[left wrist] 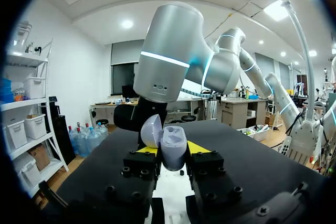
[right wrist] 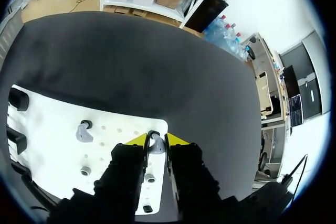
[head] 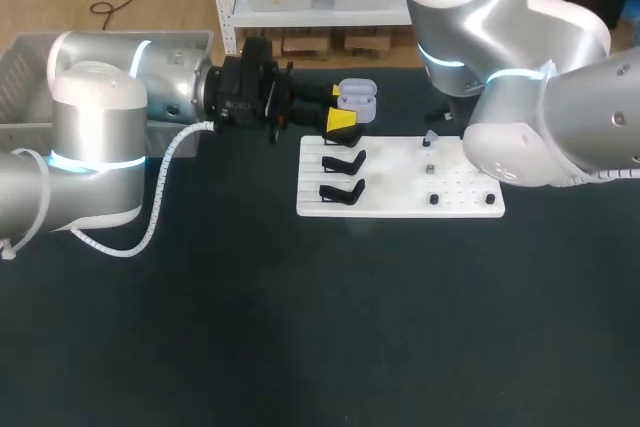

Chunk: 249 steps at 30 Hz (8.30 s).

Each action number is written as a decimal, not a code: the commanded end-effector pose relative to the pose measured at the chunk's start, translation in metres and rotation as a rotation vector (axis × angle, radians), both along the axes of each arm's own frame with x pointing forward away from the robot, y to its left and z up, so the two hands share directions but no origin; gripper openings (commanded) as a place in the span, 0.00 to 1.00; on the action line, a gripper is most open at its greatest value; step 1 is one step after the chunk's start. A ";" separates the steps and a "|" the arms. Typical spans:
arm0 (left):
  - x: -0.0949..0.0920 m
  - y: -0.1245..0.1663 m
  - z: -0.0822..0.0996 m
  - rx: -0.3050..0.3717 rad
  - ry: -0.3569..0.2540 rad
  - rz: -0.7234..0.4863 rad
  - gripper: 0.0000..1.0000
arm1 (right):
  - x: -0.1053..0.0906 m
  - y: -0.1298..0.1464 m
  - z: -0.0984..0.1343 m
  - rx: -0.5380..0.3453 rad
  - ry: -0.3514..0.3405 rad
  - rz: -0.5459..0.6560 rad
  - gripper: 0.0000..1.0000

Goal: Pick up each earbud case from the left stands, insert the matching earbuds, close the lid, and place the case in the box.

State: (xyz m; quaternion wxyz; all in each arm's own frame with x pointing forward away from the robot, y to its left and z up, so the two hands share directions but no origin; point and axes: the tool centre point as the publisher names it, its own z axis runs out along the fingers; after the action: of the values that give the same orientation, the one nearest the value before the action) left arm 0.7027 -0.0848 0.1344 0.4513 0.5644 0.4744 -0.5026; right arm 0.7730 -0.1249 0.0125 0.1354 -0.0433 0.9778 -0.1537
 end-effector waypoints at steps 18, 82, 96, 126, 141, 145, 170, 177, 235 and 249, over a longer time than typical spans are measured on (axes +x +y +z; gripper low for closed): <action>0.001 0.000 -0.001 0.000 0.000 -0.001 0.00 | -0.050 0.013 0.111 0.117 0.085 -0.069 0.00; 0.001 0.000 -0.001 0.000 0.000 -0.001 0.00 | -0.113 0.074 0.203 0.156 0.111 -0.378 0.00; 0.001 0.000 -0.001 0.000 0.000 -0.001 0.00 | -0.113 0.113 0.247 0.139 0.109 -0.626 0.00; 0.001 0.000 -0.001 0.000 0.000 -0.001 0.00 | -0.105 0.190 0.199 0.100 0.058 -0.634 0.00; 0.001 0.000 -0.001 0.000 0.000 -0.001 0.00 | -0.097 0.192 0.191 0.123 0.055 -0.608 0.00; 0.001 0.000 -0.001 0.000 0.000 -0.001 0.00 | -0.097 0.192 0.191 0.123 0.055 -0.608 0.00; 0.001 0.000 -0.001 0.000 0.000 -0.001 0.00 | -0.078 0.202 0.183 0.147 0.045 -0.787 0.00; 0.001 0.000 -0.001 0.000 0.000 -0.001 0.00 | -0.077 0.201 0.177 0.145 0.059 -0.809 0.00; 0.001 0.000 -0.001 0.000 0.000 -0.001 0.00 | -0.094 0.182 0.190 0.234 0.073 -0.879 1.00; 0.001 0.000 -0.001 0.000 0.000 -0.001 0.00 | -0.103 0.183 0.199 0.359 0.134 -0.849 1.00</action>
State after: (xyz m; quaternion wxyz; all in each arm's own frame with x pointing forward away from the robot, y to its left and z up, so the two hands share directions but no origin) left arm 0.7033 -0.0848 0.1342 0.4512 0.5645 0.4739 -0.5032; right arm 0.6762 0.0661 0.2167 -0.0169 0.3754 0.9232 -0.0811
